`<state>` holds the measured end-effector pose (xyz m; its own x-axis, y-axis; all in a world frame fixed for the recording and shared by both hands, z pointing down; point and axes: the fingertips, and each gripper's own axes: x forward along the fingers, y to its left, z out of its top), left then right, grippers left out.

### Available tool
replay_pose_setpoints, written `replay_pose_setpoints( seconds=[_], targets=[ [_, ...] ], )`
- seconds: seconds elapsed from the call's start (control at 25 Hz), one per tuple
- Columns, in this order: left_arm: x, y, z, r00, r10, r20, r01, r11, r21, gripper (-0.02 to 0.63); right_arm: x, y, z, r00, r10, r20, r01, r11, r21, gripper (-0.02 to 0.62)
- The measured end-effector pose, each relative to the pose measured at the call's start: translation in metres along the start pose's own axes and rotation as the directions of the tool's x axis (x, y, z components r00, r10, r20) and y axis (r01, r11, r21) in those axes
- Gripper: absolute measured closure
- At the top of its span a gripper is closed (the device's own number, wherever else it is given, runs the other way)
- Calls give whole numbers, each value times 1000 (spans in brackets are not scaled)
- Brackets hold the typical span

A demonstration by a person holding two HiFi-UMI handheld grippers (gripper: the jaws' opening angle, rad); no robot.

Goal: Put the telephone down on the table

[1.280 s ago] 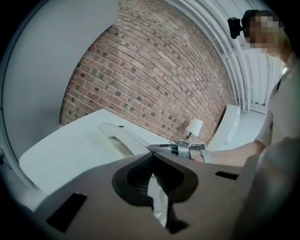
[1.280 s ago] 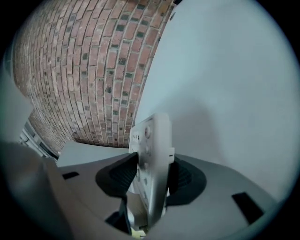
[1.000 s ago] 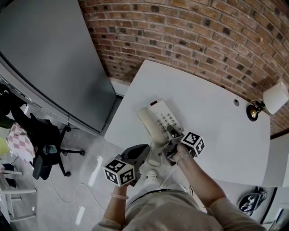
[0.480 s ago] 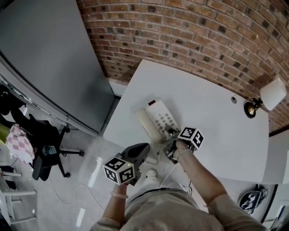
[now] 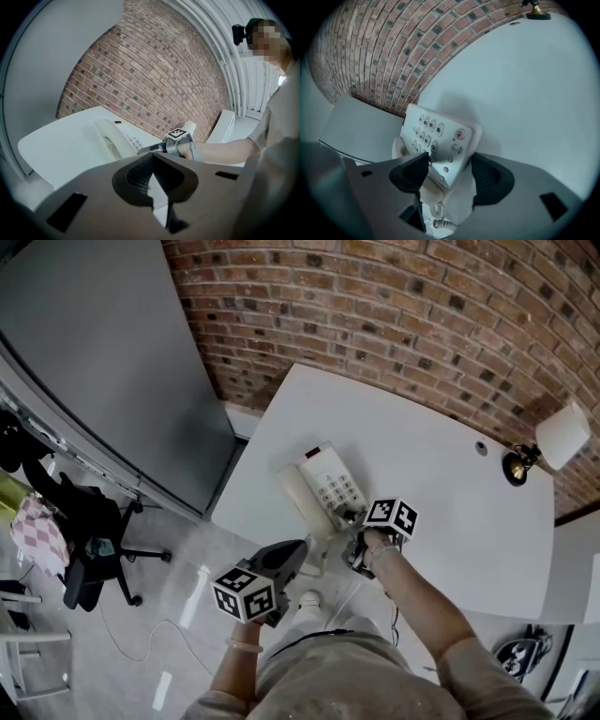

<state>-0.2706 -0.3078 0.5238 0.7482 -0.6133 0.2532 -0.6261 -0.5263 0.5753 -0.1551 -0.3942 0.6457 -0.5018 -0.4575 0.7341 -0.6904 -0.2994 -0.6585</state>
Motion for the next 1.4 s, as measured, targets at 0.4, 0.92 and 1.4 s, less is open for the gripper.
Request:
replay_pose_setpoints(
  seconds=[0.4, 0.92, 1.4],
  targets=[
    [13, -15, -2, 1000, -6, 12, 6, 1000, -21, 601, -8, -1, -20, 944, 58, -325, -159, 943, -293, 307],
    [-9, -9, -17, 990, 136, 30, -136, 991, 4, 601, -36, -32, -33, 896, -123, -426, -246, 660, -710, 568],
    [-50, -15, -14, 885, 427, 186, -451, 885, 114, 601, -101, -8, -24, 955, 148, -257, -297, 516, -804, 591]
  ],
)
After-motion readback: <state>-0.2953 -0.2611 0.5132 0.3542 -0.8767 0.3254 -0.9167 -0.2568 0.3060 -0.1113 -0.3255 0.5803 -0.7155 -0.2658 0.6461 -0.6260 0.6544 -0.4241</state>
